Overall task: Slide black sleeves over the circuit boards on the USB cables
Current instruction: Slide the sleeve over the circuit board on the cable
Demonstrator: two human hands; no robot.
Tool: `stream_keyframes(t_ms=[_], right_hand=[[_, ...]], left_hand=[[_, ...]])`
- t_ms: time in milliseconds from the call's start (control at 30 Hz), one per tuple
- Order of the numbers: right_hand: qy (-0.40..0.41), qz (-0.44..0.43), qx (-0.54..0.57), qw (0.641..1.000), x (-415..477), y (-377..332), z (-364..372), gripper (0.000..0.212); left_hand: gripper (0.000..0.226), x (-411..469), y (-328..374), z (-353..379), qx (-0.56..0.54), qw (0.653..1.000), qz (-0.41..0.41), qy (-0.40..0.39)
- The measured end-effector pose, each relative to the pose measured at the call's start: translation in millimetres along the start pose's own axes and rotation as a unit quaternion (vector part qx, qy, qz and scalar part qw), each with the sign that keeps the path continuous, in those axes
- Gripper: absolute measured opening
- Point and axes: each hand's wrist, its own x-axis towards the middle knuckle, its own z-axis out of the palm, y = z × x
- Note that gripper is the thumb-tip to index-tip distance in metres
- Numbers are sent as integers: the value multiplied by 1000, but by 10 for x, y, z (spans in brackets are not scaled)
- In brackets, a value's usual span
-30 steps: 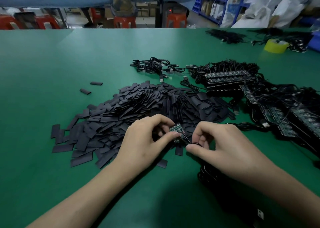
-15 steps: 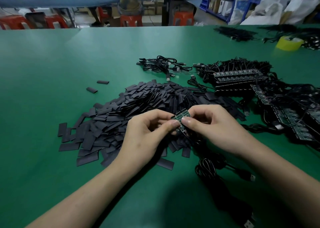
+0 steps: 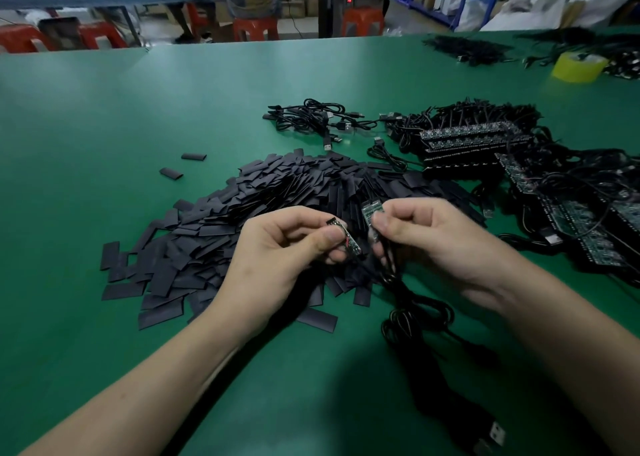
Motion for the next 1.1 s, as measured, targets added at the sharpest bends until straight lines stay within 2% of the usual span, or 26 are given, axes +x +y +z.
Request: stream_keyframes(t_ms=[67, 133, 233, 300, 367, 433, 467, 533, 633, 667, 733, 800, 867, 933, 1000, 1100], right_hand=[[12, 15, -93, 995, -6, -76, -197, 22], [7, 45, -230, 972, -27, -146, -423, 32], [0, 111, -387, 915, -72, -199, -664, 44], [31, 116, -475, 872, -100, -228, -702, 45], [117, 66, -532, 836, -120, -262, -648, 35], [201, -52, -533, 820, -124, -303, -486, 35], [199, -110, -506, 832, -114, -319, -374, 37], [118, -152, -432, 881, -109, -298, -102, 39], [13, -109, -386, 916, -98, -152, 178, 18], [2, -102, -371, 923, -93, -122, 197, 13], [-6, -110, -315, 943, -105, -103, 154, 17], [7, -142, -235, 962, -134, -146, 99, 20], [40, -181, -104, 977, -171, -193, 72, 20], [79, -206, 12, 975, -189, -265, 49, 23], [112, -238, -7, 965, -205, -374, -13, 24], [154, -255, -204, 933, -191, -563, -129, 30]], left_hand=[[5, -9, 23, -23, 8, 1000, 3, 14], [7, -22, 42, -43, 22, 1000, 4, 22], [9, -28, 47, -46, 30, 999, 14, 26], [9, -30, 40, -38, 33, 999, 30, 16], [14, -35, 24, -39, 48, 998, 47, 14], [8, -36, 7, -39, 48, 997, 58, 20], [8, -34, -1, -40, 44, 997, 65, 25], [9, -24, -21, -42, 41, 995, 79, 41], [9, -11, -64, -68, 78, 991, 100, 49], [9, -7, -80, -84, 103, 988, 109, 44], [11, -7, -104, -108, 180, 975, 129, 35], [21, -4, -131, -125, 324, 933, 157, 27], [29, -17, -153, -97, 489, 854, 180, 10], [34, -30, -161, -57, 574, 798, 185, -4], [36, -28, -162, -34, 605, 773, 191, -16], [28, -14, -140, -18, 610, 766, 200, -26]])
